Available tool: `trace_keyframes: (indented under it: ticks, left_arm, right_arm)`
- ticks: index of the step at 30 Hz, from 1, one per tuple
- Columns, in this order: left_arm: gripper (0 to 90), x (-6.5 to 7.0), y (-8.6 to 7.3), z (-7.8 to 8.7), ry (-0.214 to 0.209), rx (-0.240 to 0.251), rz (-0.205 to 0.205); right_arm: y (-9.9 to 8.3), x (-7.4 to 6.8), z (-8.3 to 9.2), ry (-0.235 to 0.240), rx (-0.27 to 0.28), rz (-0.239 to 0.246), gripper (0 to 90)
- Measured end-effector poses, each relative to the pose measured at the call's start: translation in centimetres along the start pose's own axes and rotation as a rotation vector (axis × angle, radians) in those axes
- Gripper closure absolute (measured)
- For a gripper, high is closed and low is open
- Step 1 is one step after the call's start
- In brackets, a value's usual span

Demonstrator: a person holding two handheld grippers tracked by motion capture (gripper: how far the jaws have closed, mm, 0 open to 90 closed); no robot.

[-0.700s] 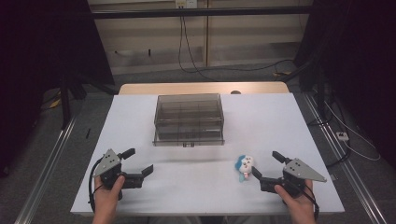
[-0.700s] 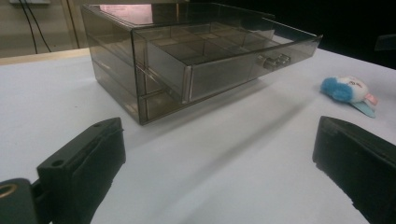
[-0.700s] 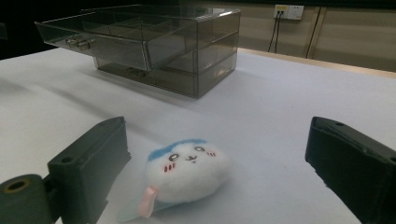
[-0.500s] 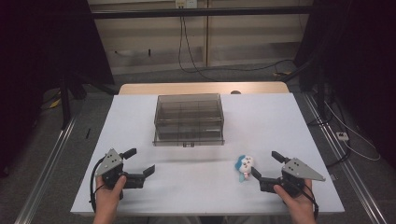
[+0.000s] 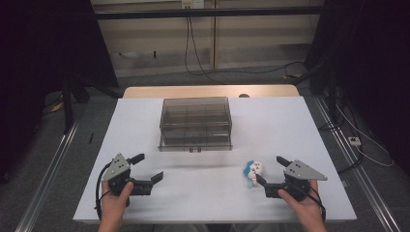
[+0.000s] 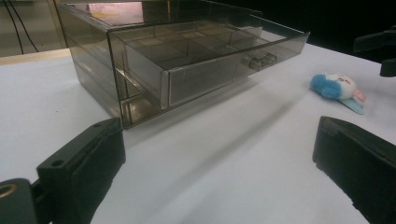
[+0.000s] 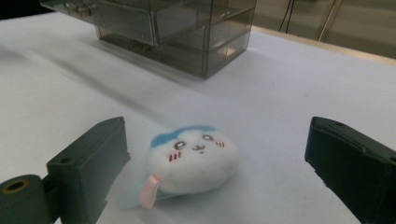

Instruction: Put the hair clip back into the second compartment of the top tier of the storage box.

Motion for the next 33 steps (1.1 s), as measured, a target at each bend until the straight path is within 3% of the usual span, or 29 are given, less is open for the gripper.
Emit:
trace_keyframes:
  ticks: [10, 14, 19, 21, 25, 28, 32, 33]
  left_arm:
    - [2.6, 0.0, 0.0, 0.0, 0.004, -0.003, -0.002]
    - [2.6, -0.1, -0.1, 0.0, 0.003, -0.01, -0.011]
    - [2.6, 0.0, 0.0, 0.0, 0.004, -0.008, -0.001]
    - [2.6, 0.0, 0.0, 0.0, 0.003, -0.008, -0.001]
    - [2.6, -0.1, -0.1, 0.0, 0.005, -0.012, -0.004]
    - [2.6, -0.1, -0.1, 0.1, 0.005, -0.012, -0.001]
    - [2.6, -0.1, -0.1, 0.0, 0.006, -0.015, 0.001]
    - [2.6, -0.2, -0.1, 0.0, 0.007, -0.017, 0.0]
  right_arm:
    - [-0.4, 0.2, -2.2, 0.008, -0.124, 0.025, 10.3]
    - [-0.6, -0.6, -3.0, 0.049, -0.165, 0.044, 12.5]
    - [-0.9, -1.2, -4.0, 0.064, -0.219, 0.066, 14.7]
    - [-1.0, -1.4, -4.5, 0.071, -0.243, 0.068, 19.5]
    - [-1.1, -1.6, -4.8, 0.077, -0.261, 0.068, 22.1]
    - [-1.2, -1.4, -4.8, 0.066, -0.279, 0.075, 30.6]
    - [-0.4, -2.0, -4.5, 0.098, -0.27, 0.077, 32.7]
    - [0.3, -2.9, -4.4, 0.119, -0.253, 0.093, 32.7]
Point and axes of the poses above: each handheld gripper's, and its own axes: z roughly backward along the jaws, y roughly out of its top, x roughly to its right, the point moved 10 cm from there along -z, roughly forward along the jaws, and after that the axes turned 7 degrees about -x, right-handed, at the moved point
